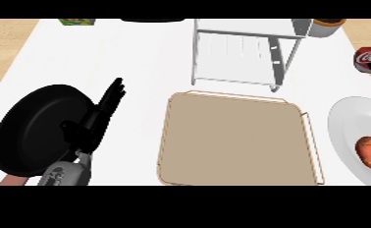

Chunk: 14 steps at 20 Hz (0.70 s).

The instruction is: Pick the can from the tray and place it in the tiered basket

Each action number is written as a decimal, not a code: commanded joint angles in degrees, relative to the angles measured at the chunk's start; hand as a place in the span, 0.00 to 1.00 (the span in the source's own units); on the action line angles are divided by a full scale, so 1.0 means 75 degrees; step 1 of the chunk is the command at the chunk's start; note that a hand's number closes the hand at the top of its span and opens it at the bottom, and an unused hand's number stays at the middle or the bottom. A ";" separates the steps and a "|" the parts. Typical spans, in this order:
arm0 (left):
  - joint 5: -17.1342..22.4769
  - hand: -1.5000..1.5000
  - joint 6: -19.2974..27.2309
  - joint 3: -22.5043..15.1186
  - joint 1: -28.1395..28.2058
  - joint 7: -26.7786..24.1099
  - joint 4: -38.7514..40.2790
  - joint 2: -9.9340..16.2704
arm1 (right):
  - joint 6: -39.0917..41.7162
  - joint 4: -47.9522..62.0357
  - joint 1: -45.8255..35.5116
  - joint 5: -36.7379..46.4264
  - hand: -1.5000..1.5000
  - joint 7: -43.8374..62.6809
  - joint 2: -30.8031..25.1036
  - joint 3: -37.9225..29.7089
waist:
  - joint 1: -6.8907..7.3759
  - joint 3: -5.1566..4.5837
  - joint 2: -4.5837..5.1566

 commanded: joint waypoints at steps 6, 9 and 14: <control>-0.0179 0.50 -0.0138 0.0019 -0.0099 -0.0080 0.0177 -0.0125 | 0.0812 0.0355 -0.2893 -0.0399 1.00 0.2095 0.0324 0.0110 | 0.0116 -0.0015 -0.0004; -0.0270 0.50 0.0088 -0.0024 -0.0364 0.0324 0.0026 -0.0336 | 0.0511 0.0694 -0.3699 -0.0011 1.00 0.2562 0.0868 0.0532 | 0.0142 -0.0013 0.0003; -0.0334 0.50 -0.0116 0.0066 -0.0301 -0.0115 0.0423 -0.0313 | 0.0425 0.2464 -0.5081 0.0395 1.00 0.2384 0.1368 0.0731 | 0.0221 -0.0012 0.0047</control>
